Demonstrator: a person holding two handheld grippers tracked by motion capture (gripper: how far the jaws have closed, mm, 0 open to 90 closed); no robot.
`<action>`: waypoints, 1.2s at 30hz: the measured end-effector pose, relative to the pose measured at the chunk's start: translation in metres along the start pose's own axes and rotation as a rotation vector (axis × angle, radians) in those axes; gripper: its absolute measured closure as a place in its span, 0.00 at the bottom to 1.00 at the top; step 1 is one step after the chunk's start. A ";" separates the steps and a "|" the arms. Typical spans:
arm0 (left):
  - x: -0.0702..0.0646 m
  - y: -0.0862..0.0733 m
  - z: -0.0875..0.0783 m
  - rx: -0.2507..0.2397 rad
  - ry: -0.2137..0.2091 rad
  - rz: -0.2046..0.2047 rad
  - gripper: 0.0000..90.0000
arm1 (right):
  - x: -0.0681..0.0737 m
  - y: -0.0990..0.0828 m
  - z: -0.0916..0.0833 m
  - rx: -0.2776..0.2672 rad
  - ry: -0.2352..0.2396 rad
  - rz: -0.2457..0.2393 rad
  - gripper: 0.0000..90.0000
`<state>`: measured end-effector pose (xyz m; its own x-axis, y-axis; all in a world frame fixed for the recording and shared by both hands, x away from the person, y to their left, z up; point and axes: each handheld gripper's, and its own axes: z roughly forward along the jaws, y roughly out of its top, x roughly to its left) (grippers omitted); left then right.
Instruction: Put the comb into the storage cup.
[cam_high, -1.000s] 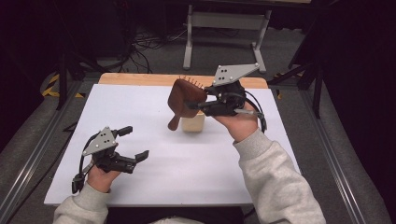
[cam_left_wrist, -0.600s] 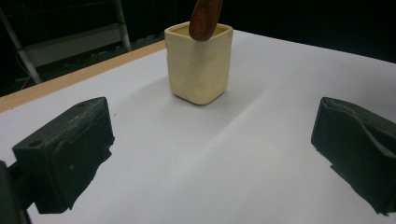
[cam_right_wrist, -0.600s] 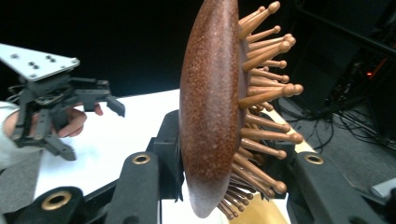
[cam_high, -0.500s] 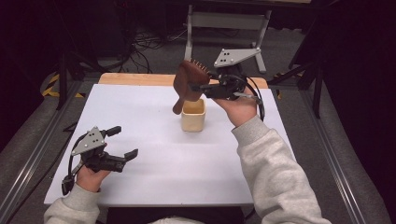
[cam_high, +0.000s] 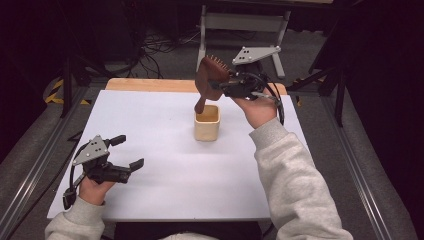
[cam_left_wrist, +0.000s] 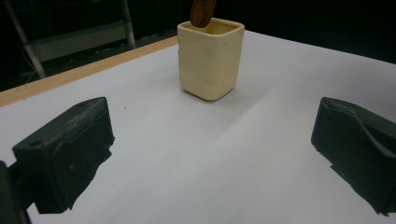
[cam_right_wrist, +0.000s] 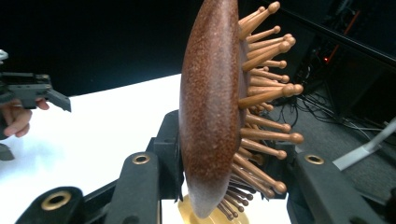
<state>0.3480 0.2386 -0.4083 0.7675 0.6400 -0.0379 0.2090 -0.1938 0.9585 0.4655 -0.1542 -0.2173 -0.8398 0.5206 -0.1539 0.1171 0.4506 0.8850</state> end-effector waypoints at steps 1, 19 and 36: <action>0.000 0.000 0.000 0.003 0.001 0.000 0.00 | -0.001 0.000 0.000 0.004 -0.012 0.000 0.66; 0.001 0.000 -0.001 0.000 0.005 0.004 0.00 | -0.013 -0.010 0.006 0.048 -0.044 0.035 0.66; 0.002 -0.001 -0.002 0.004 0.002 -0.001 0.00 | -0.022 -0.031 0.030 0.105 -0.008 0.084 0.65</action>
<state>0.3485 0.2414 -0.4085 0.7660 0.6418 -0.0380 0.2118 -0.1961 0.9574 0.4962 -0.1573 -0.2548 -0.8207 0.5650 -0.0850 0.2417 0.4783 0.8443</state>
